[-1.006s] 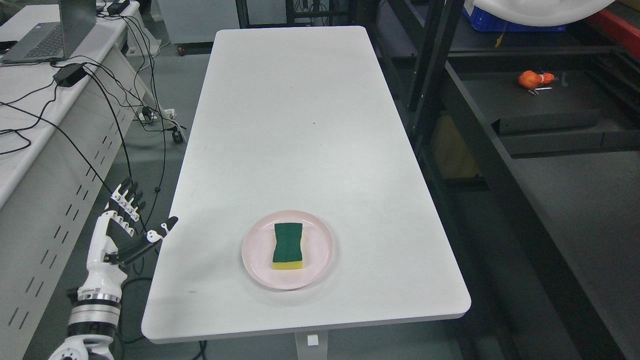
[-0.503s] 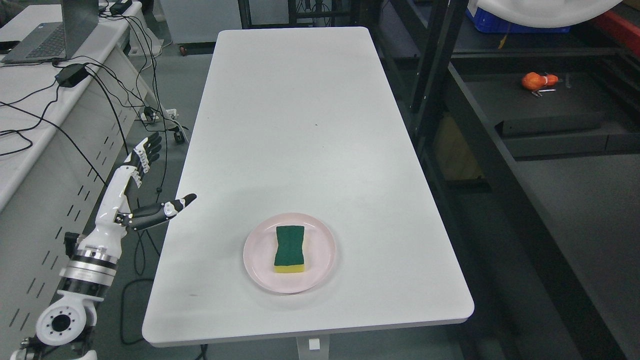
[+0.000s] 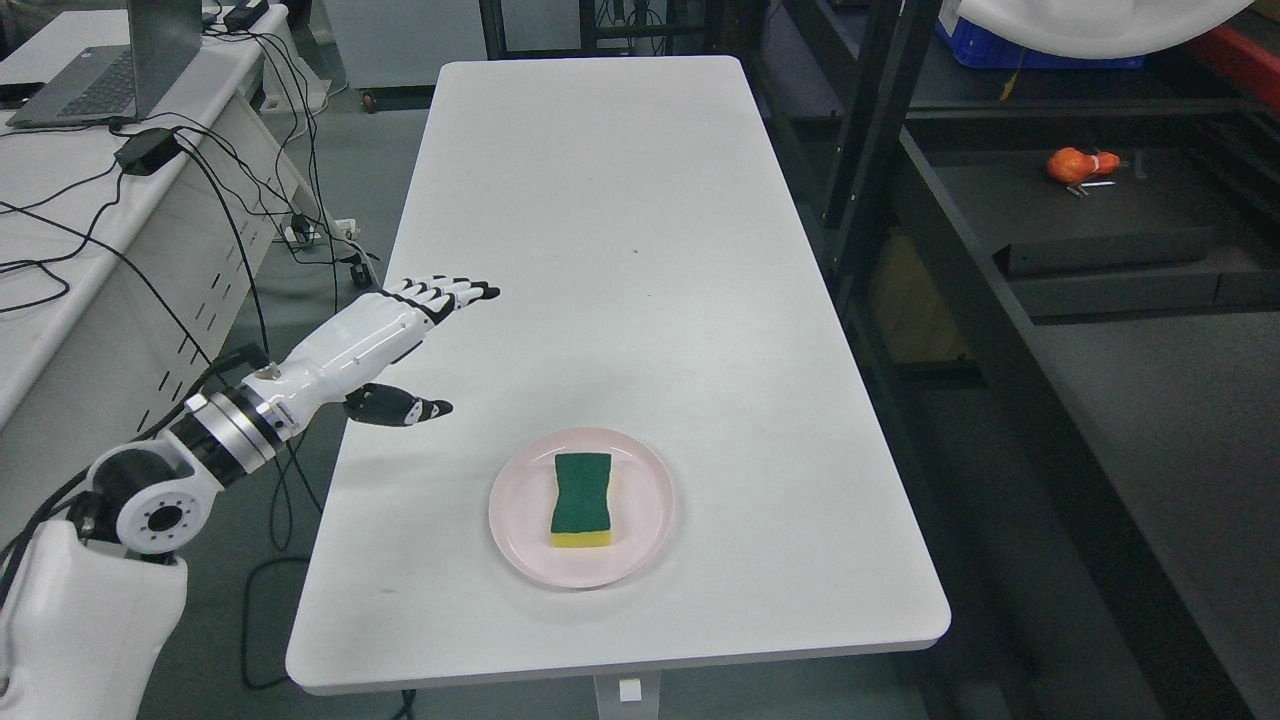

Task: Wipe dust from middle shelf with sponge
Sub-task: 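Reach the left hand over the pink plate toward the sponge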

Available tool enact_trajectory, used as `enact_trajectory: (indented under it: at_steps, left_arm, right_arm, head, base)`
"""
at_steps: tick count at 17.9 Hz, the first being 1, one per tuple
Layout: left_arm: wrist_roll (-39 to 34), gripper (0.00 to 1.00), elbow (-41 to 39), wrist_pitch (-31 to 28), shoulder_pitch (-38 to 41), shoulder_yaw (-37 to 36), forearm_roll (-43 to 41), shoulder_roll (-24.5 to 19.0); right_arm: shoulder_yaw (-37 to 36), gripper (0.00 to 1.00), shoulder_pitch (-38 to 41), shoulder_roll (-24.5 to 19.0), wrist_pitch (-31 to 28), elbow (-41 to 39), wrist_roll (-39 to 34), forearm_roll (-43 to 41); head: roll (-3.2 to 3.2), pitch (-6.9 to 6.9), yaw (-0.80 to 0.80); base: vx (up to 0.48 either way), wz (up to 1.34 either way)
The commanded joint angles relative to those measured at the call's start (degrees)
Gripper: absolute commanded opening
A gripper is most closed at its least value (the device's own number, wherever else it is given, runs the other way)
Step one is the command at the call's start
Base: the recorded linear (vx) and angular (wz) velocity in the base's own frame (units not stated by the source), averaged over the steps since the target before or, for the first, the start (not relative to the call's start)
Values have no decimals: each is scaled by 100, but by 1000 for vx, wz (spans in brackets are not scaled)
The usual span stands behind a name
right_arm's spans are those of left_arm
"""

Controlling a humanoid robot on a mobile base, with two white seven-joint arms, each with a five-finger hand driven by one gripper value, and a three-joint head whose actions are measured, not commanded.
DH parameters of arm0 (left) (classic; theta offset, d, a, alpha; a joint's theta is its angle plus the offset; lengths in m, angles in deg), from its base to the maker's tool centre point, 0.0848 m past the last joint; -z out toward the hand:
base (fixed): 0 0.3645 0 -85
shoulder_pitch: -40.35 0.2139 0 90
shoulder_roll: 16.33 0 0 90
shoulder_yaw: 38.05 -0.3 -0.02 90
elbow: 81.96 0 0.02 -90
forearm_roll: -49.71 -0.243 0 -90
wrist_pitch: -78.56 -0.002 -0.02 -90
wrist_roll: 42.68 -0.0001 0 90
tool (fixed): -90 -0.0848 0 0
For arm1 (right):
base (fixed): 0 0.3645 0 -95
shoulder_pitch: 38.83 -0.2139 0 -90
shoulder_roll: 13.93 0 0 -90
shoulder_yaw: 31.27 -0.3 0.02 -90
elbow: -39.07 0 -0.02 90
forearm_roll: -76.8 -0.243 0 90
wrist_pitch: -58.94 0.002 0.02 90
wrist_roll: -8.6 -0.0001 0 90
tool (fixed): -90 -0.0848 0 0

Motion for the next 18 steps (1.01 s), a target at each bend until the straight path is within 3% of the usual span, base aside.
enact_trajectory:
  at_steps: [1, 5, 13, 18]
  left_arm:
    - [215, 98, 1699, 353, -1134, -1870, -1701, -28]
    - [548, 96, 1699, 801, -1442, -2691, -1842, 375]
    - [716, 96, 1428, 978, -1795, -2956, -1957, 904]
    - [1050, 97, 882, 978, -1654, -3053, -1930, 922]
  right_arm:
    - [0, 100, -4, 100, -422, -100, 10, 0]
    - [0, 100, 5, 100, -422, -100, 10, 0]
    - [0, 100, 5, 100, -414, -100, 10, 0]
    - [0, 100, -4, 100, -414, -100, 10, 0]
  head:
    - [0, 0, 0]
    - [0, 0, 0]
    - [0, 0, 0]
    - [0, 0, 0]
  base:
    - [0, 0]
    - [0, 0]
    - [0, 0]
    - [0, 0]
